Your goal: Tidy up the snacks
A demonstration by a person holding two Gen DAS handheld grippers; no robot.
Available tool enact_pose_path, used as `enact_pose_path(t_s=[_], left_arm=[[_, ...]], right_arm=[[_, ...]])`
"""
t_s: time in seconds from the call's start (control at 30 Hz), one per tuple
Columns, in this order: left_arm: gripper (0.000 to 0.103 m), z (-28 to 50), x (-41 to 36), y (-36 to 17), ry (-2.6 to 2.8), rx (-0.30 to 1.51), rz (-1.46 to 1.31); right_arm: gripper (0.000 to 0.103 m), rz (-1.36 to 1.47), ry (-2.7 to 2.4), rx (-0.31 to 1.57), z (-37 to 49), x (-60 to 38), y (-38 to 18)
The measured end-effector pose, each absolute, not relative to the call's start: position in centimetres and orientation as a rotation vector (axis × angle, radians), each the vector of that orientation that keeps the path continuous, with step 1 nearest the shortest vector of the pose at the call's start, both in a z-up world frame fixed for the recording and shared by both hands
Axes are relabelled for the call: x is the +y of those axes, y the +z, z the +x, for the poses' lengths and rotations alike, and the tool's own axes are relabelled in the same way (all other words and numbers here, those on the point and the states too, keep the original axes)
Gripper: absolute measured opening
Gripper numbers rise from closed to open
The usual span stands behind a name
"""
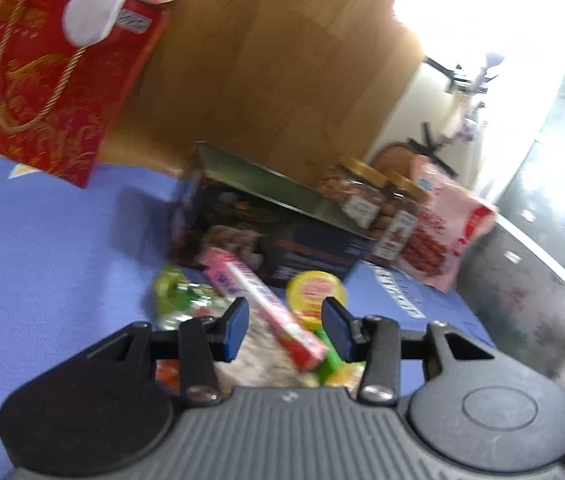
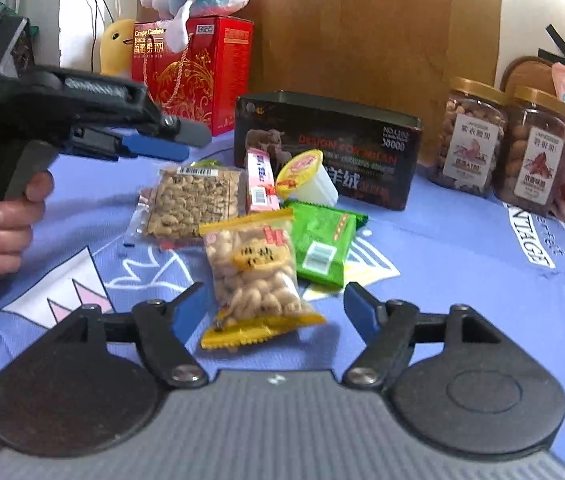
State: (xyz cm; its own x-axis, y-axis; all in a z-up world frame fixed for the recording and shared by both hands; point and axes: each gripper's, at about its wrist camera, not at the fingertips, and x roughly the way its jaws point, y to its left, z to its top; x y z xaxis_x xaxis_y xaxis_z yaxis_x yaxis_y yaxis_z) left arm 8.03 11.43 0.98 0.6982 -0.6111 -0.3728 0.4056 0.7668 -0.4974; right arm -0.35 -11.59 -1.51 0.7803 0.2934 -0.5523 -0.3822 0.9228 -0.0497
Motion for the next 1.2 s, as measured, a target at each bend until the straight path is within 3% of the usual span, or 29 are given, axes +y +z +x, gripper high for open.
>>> enact_pose_path(t_s=[0.1, 0.27, 0.33, 0.4, 0.43, 0.6, 0.87, 1.2], left_arm=[[0.043, 6.7, 10.2, 1.5, -0.671, 0.561, -0.384], [0.057, 6.5, 6.7, 0.7, -0.699, 0.645, -0.276], [0.067, 7.1, 5.8, 0.1, -0.677, 0.699, -0.255], [0.065, 7.8, 5.1, -0.7, -0.688, 0.757, -0.272], [0.064, 7.7, 4.6, -0.9, -0.698, 0.773, -0.269], [0.052, 7.6, 4.3, -0.5, -0.701, 0.771, -0.285], [0.052, 8.2, 4.9, 4.8, -0.694, 0.604, -0.258], [0.052, 14.5, 3.4, 8.0, -0.624, 0.529, -0.211]], right_arm=[[0.077, -0.153, 0.392, 0.577, -0.3, -11.9, -1.7], [0.076, -0.139, 0.416, 0.6, 0.0, -11.7, -2.4], [0.066, -0.142, 0.431, 0.594, -0.2, -11.8, -2.3], [0.063, -0.146, 0.444, 0.587, -0.4, -11.8, -2.4], [0.053, -0.146, 0.448, 0.582, -0.6, -11.9, -2.4], [0.042, -0.094, 0.455, 0.552, -0.7, -12.6, -1.9], [0.041, -0.059, 0.483, 0.373, 0.5, -12.9, 1.8], [0.041, -0.051, 0.448, 0.306, 7.4, -12.8, 3.6]])
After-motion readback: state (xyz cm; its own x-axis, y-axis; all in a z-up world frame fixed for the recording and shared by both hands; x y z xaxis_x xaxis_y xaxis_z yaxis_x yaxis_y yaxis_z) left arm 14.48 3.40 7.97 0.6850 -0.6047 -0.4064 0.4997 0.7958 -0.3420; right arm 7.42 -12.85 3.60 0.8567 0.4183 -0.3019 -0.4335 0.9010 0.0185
